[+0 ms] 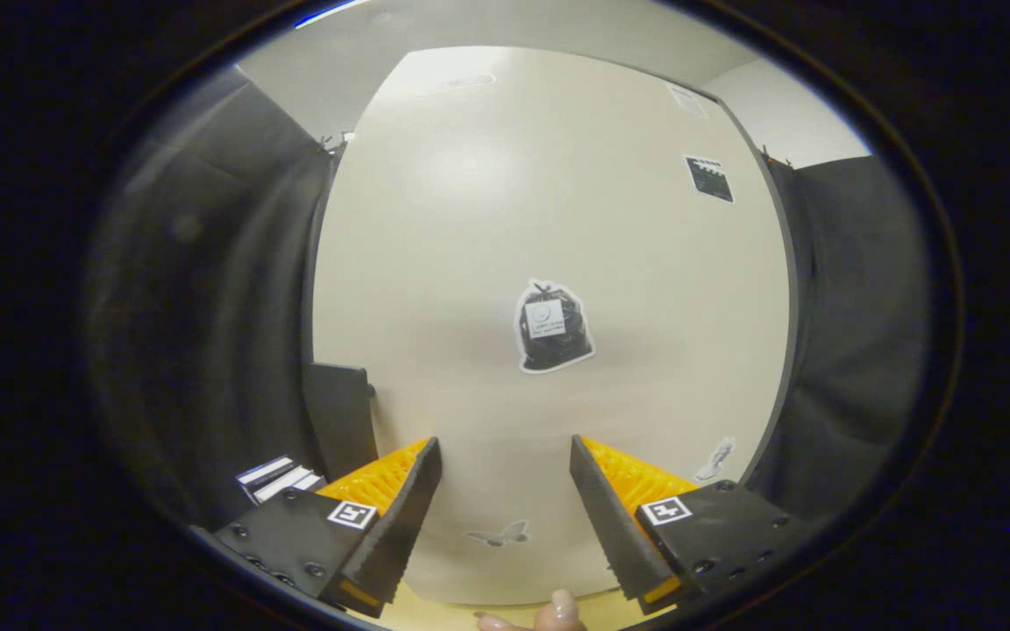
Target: Open the shoe cabinet door, grab the shoes and put them into the shoe cabinet, then close the shoe cabinet door.
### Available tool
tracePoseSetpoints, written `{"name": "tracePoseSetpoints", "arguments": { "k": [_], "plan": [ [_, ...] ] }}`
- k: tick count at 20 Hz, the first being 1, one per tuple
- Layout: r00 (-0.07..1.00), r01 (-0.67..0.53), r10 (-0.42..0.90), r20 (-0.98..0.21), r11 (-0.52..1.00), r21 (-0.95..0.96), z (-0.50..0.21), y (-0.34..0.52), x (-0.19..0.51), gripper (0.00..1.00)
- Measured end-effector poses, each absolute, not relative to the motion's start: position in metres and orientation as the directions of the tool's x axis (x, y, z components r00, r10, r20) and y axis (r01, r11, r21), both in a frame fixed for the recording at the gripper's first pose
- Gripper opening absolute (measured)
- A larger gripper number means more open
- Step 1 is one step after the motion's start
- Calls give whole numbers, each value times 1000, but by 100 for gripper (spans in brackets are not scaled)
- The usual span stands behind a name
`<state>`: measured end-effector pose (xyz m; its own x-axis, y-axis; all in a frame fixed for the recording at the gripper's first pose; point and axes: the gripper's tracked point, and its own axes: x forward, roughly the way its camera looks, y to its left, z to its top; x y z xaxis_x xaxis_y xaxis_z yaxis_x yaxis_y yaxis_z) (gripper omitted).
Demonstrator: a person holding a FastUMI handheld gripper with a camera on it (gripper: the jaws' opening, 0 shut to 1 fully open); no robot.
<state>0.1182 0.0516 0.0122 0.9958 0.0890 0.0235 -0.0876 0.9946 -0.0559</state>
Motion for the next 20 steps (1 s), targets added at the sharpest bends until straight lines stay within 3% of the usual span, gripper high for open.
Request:
{"name": "tracePoseSetpoints", "arguments": {
  "k": [16,20],
  "plan": [
    [996,-92,93,18,995,-32,7,55,128,94],
    [992,-111,112,65,994,-16,19,53,125,94]
  ]
}}
